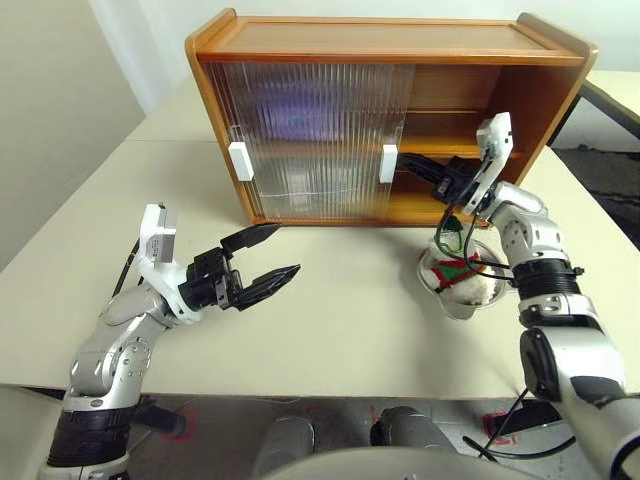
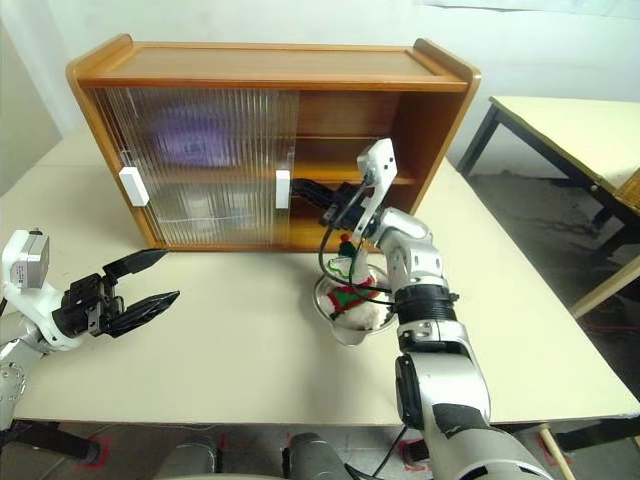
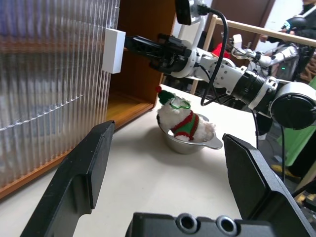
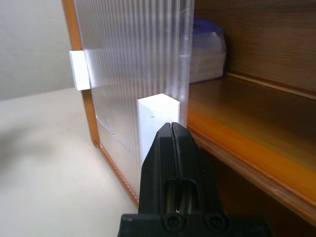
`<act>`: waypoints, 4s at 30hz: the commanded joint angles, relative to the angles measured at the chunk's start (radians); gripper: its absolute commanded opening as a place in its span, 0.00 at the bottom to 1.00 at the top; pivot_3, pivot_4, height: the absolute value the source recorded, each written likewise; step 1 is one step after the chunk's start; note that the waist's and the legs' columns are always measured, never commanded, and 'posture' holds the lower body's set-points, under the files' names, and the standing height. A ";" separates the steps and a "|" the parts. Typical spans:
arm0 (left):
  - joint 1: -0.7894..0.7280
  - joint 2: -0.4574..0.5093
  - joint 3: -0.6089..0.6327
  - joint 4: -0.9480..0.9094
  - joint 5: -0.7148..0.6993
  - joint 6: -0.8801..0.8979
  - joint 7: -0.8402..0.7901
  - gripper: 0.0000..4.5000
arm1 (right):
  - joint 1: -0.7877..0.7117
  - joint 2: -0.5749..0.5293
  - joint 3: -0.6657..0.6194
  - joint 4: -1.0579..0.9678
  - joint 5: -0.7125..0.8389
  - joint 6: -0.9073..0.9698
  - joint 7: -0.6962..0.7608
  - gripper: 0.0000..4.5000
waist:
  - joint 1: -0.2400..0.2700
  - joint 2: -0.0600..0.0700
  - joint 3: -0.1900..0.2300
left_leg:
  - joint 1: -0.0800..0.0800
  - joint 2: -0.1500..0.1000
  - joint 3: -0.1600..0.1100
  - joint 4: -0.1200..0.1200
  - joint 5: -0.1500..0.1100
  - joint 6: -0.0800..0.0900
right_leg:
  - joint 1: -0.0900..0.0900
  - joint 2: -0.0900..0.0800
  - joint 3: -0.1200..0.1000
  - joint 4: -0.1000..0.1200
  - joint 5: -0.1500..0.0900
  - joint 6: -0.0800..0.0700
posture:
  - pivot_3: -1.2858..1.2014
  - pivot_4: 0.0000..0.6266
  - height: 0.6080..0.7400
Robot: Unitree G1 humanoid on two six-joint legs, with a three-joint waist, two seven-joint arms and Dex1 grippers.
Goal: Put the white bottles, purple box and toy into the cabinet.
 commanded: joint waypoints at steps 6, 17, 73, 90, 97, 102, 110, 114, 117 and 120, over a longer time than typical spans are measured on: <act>-0.012 0.004 -0.024 -0.005 0.013 0.009 0.011 1.00 | 0.084 -0.207 -0.013 -0.098 0.038 0.153 0.120 0.31 | 0.023 0.000 0.000 | -0.001 -0.001 0.000 0.000 0.000 0.000 | 0.000 0.000 0.000 0.000 -0.001 0.001 | 0.51 0.00 1.00; -0.015 0.012 -0.040 -0.006 0.011 0.016 0.003 1.00 | 0.273 -0.432 -0.009 -0.402 0.159 0.534 0.227 0.99 | 0.014 0.000 0.000 | 0.000 -0.004 0.011 0.002 0.001 -0.001 | 0.006 0.003 0.002 0.000 -0.007 0.014 | 0.51 0.00 1.00; -0.036 0.031 -0.038 0.024 0.029 0.012 -0.027 1.00 | 0.404 -0.417 0.049 -0.697 0.206 0.995 -0.149 0.95 | -0.001 0.000 -0.002 | -0.001 -0.004 0.013 0.005 -0.002 0.005 | -0.001 0.002 0.003 0.001 -0.008 0.020 | 0.51 0.00 1.00; -0.034 0.026 -0.014 0.011 0.009 0.008 -0.013 1.00 | 0.367 -0.450 0.125 -0.613 0.100 0.877 -0.128 0.00 | 0.001 -0.001 -0.003 | -0.002 -0.004 0.013 0.004 -0.002 0.005 | -0.001 0.001 0.003 0.000 -0.008 0.020 | 0.51 0.00 1.00; -0.052 0.024 -0.023 0.010 0.009 0.019 -0.003 1.00 | 0.310 -0.492 0.021 -0.590 0.207 0.947 -0.050 0.00 | 0.003 0.000 -0.003 | -0.003 -0.004 0.014 0.005 -0.002 0.005 | -0.003 0.001 0.004 0.000 -0.008 0.020 | 0.51 0.00 1.00; -0.062 0.027 -0.024 0.014 0.008 0.024 -0.001 1.00 | 0.271 -0.534 -0.016 -0.573 0.258 0.975 -0.004 0.00 | 0.006 0.000 -0.003 | -0.003 -0.004 0.014 0.005 -0.002 0.005 | -0.003 0.001 0.004 0.000 -0.008 0.020 | 0.50 0.00 1.00; -0.064 0.032 -0.021 0.017 0.006 0.030 -0.011 1.00 | 0.078 -0.467 -0.139 -0.494 0.303 0.940 -0.087 0.00 | 0.000 0.001 -0.004 | -0.002 -0.004 0.015 0.005 -0.002 0.005 | -0.003 0.001 0.004 0.001 -0.007 0.019 | 0.50 0.00 1.00; -0.061 0.039 -0.019 0.022 0.008 0.027 -0.019 1.00 | 0.038 -0.414 -0.181 -0.461 0.300 0.882 -0.135 0.00 | 0.000 0.001 -0.004 | -0.002 -0.003 0.015 0.004 -0.002 0.005 | -0.004 0.001 0.004 0.001 -0.005 0.016 | 0.50 0.00 1.00; -0.059 0.042 -0.018 0.025 0.009 0.025 -0.022 1.00 | 0.026 -0.368 -0.193 -0.445 0.287 0.815 -0.171 0.00 | -0.001 0.001 -0.004 | -0.003 -0.003 0.015 0.003 -0.002 0.005 | -0.005 0.001 0.005 0.001 -0.002 0.011 | 0.50 0.00 1.00; -0.058 0.046 -0.015 0.025 0.008 0.025 -0.024 1.00 | 0.021 -0.336 -0.166 -0.412 0.244 0.723 -0.186 0.00 | 0.000 0.002 -0.004 | -0.004 -0.003 0.015 0.002 -0.002 0.005 | -0.006 0.001 0.004 0.001 -0.002 0.012 | 0.50 0.00 1.00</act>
